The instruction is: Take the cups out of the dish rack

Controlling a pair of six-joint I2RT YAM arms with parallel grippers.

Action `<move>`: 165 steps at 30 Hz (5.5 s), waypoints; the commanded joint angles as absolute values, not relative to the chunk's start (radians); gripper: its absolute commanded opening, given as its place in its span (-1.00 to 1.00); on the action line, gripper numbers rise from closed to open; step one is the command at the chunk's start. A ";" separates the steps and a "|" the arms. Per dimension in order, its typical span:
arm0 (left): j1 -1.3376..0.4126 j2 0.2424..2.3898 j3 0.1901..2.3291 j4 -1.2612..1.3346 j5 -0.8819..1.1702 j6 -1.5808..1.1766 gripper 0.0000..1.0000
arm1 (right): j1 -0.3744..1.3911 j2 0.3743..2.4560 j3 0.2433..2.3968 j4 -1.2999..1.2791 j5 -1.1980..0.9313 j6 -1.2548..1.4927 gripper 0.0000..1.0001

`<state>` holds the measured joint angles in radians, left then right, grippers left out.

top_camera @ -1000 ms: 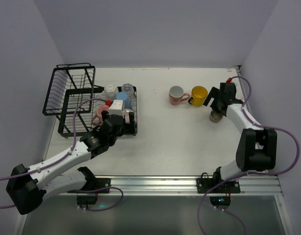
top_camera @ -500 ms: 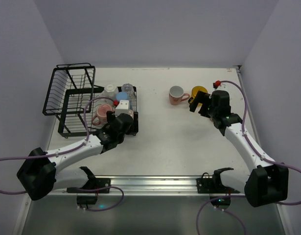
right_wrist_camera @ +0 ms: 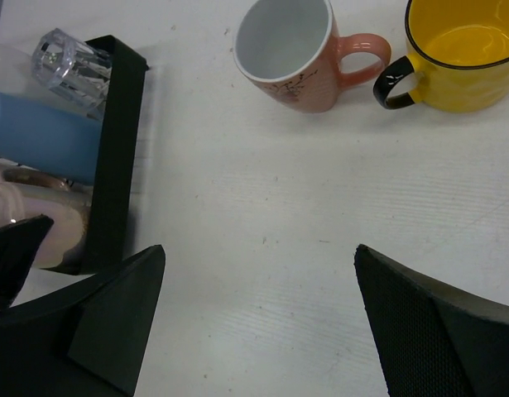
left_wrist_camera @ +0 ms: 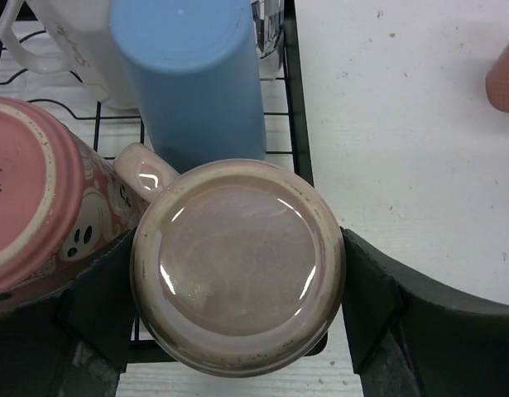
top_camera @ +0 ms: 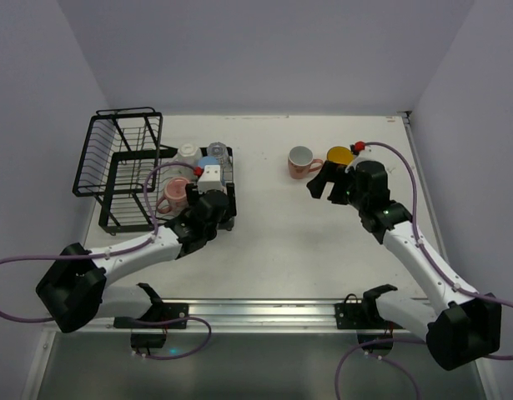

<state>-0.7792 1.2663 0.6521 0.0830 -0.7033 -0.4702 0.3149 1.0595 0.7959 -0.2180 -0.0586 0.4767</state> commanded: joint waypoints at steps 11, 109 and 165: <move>-0.772 1.059 0.788 0.109 -0.715 -0.371 -0.50 | 0.368 0.884 0.825 -0.123 -0.279 0.581 0.98; -0.749 1.011 0.799 -0.132 -0.686 -0.471 1.00 | 0.649 2.172 2.056 -0.669 0.143 0.008 -0.15; -0.514 0.781 0.727 0.207 0.000 -0.791 -0.75 | 0.664 1.062 0.647 0.666 -0.370 0.943 0.87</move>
<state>-0.5129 0.8017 0.7879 0.0788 -0.1608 -0.6456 0.6563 1.0672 0.6571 0.4900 -0.3515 0.8761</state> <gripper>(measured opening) 0.676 0.932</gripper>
